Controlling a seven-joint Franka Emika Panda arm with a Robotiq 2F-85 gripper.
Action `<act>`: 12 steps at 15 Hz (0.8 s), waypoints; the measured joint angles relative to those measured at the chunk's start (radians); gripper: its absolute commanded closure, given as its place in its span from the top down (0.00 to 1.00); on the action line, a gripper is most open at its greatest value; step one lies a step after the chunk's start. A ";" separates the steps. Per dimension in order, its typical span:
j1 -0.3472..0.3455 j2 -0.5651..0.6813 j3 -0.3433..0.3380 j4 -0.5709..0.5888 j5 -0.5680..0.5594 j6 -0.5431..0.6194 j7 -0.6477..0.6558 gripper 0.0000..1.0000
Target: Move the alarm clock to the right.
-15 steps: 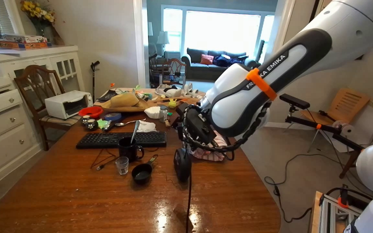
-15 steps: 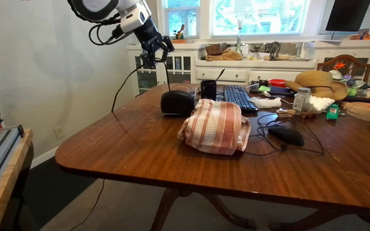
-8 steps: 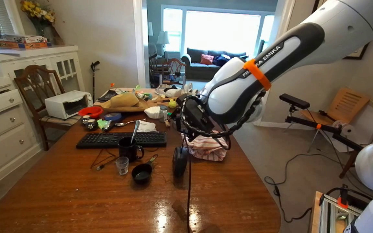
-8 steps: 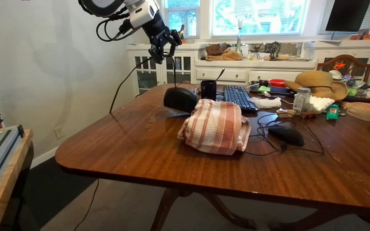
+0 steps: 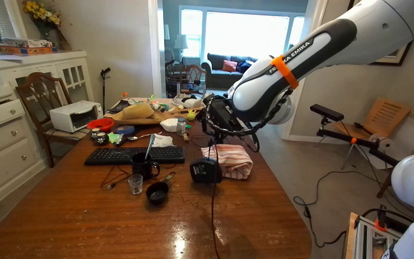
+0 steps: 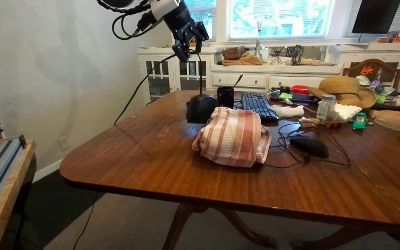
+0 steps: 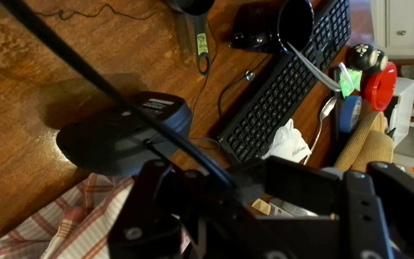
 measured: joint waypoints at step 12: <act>-0.301 -0.009 0.179 0.188 -0.003 -0.098 -0.139 0.00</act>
